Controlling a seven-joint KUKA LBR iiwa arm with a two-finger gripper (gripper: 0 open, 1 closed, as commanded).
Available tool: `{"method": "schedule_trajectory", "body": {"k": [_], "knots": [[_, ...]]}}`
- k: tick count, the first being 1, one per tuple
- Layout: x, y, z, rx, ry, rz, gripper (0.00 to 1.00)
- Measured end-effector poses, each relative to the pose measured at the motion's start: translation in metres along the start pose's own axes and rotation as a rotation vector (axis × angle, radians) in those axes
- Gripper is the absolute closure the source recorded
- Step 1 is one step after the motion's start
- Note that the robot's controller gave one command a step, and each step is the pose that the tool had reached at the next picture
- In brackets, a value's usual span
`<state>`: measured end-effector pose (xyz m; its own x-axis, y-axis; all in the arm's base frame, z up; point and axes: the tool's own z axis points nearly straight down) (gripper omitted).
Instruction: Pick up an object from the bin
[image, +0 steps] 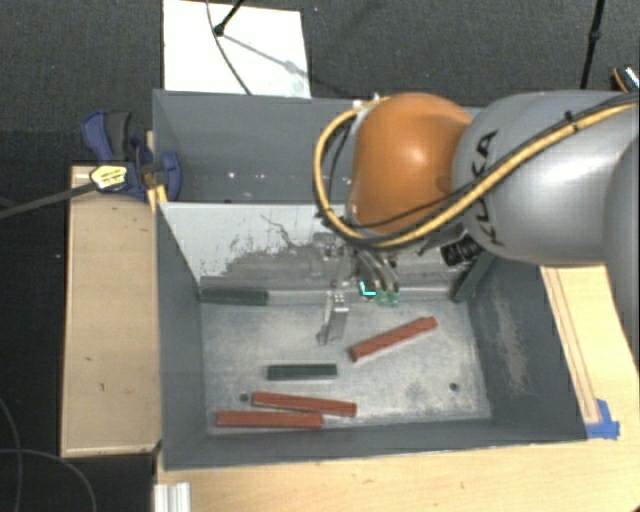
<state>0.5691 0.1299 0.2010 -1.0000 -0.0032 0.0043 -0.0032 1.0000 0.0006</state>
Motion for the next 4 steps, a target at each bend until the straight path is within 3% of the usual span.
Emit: {"method": "schedule_trajectory", "body": {"k": [1, 2, 3, 4], "knots": [[0.047, -0.057, 0.127, 0.001, -0.001, -0.391, 0.0], [0.022, -0.011, 0.13, -0.002, -0.01, -0.329, 0.0], [0.023, -0.014, 0.13, 0.0, -0.007, -0.323, 1.0], [0.03, -0.015, 0.003, 0.001, -0.014, -0.307, 1.0]]}}
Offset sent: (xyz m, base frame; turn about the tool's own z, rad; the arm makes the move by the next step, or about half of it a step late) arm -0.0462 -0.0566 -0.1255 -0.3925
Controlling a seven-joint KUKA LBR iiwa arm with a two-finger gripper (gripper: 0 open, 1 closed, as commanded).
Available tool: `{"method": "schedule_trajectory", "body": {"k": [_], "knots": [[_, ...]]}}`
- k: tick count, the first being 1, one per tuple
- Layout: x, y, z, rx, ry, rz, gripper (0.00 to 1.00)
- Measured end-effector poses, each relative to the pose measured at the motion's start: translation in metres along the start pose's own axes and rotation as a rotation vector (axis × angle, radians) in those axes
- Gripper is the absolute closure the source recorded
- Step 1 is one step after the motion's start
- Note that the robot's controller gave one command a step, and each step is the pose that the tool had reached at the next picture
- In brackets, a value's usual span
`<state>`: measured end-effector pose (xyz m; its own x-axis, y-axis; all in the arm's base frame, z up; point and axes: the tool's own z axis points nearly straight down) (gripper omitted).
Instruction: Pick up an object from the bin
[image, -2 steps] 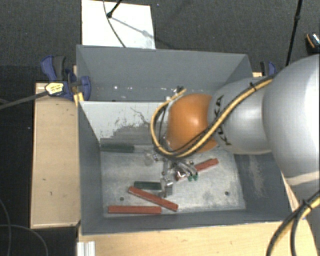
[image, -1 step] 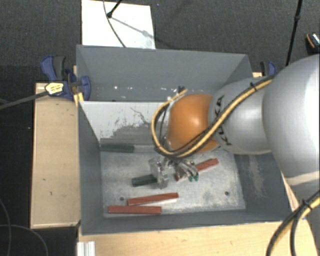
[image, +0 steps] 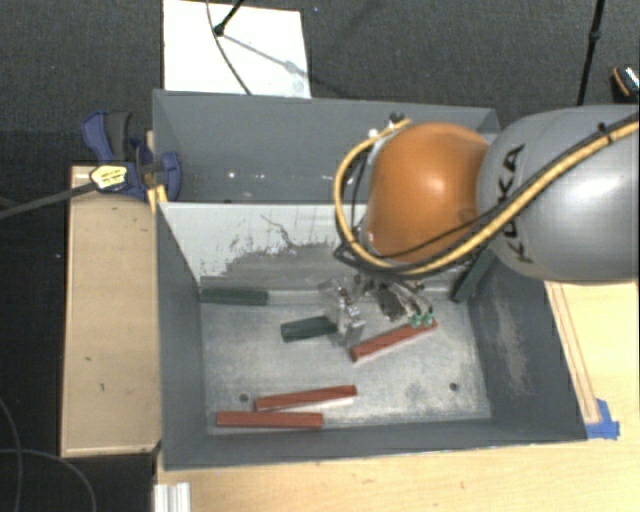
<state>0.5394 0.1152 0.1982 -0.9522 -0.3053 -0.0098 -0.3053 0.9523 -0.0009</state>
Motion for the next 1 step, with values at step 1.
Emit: {"method": "schedule_trajectory", "body": {"k": [1], "knots": [[0.0189, -0.0004, -0.1319, 0.0, 0.0, -0.454, 1.0]]}}
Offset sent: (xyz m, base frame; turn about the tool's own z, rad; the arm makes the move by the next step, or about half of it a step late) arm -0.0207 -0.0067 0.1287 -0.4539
